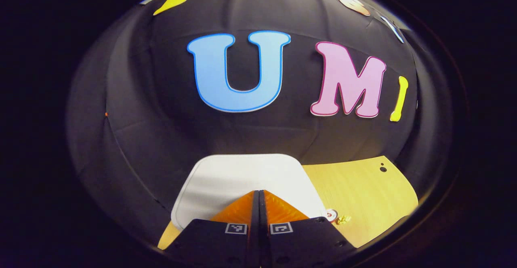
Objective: Press the lid of the desktop garbage bin to open it, pick up the crumpled paper on the desktop and throw it into the bin, then pick up the pop can on the desktop and drop it into the bin, and finally close the garbage bin lid.
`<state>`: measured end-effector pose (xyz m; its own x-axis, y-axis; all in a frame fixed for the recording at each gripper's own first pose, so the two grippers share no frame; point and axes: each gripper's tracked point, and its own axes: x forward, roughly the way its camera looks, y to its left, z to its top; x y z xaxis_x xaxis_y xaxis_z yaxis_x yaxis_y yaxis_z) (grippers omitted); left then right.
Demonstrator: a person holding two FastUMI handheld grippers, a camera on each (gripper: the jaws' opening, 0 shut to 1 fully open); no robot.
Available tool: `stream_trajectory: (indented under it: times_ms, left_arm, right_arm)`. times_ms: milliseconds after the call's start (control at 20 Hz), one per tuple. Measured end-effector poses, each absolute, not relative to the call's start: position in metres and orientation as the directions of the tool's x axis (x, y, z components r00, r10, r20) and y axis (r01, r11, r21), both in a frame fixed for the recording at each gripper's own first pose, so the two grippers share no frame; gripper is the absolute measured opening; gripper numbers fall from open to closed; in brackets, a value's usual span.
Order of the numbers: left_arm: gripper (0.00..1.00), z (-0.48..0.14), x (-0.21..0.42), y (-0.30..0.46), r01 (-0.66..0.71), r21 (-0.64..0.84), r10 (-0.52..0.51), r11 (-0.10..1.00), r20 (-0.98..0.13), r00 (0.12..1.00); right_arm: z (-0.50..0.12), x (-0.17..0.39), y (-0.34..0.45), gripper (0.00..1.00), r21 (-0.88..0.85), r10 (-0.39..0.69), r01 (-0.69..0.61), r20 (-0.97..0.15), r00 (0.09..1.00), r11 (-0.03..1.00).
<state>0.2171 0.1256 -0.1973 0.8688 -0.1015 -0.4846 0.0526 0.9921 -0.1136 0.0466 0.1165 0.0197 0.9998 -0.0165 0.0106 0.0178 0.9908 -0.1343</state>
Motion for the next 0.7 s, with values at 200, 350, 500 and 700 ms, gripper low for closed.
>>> stream_trajectory:
  times_ms: [200,350,500,700]
  left_arm:
    - [0.07,-0.201,0.218,0.126,0.093,-0.062,-0.112,0.994,-0.464,0.879]
    - [0.07,-0.201,0.218,0.127,0.08,-0.011,-0.076,0.997,-0.468,0.88]
    - [0.07,-0.202,0.217,0.128,0.053,-0.122,-0.105,0.991,-0.474,0.874]
    - [0.06,-0.199,0.219,0.13,0.074,-0.193,-0.15,0.978,-0.414,0.898]
  right_arm:
    - [0.009,0.051,0.126,0.96,-0.154,-0.012,0.011,-0.007,1.0,0.988]
    - [0.002,0.055,0.131,0.96,-0.135,-0.014,0.011,-0.024,1.0,0.991]
    - [-0.007,0.057,0.129,0.97,-0.152,-0.028,0.021,-0.044,0.999,0.988]
    - [-0.022,0.054,0.129,0.96,-0.153,-0.035,0.025,-0.068,0.997,0.988]
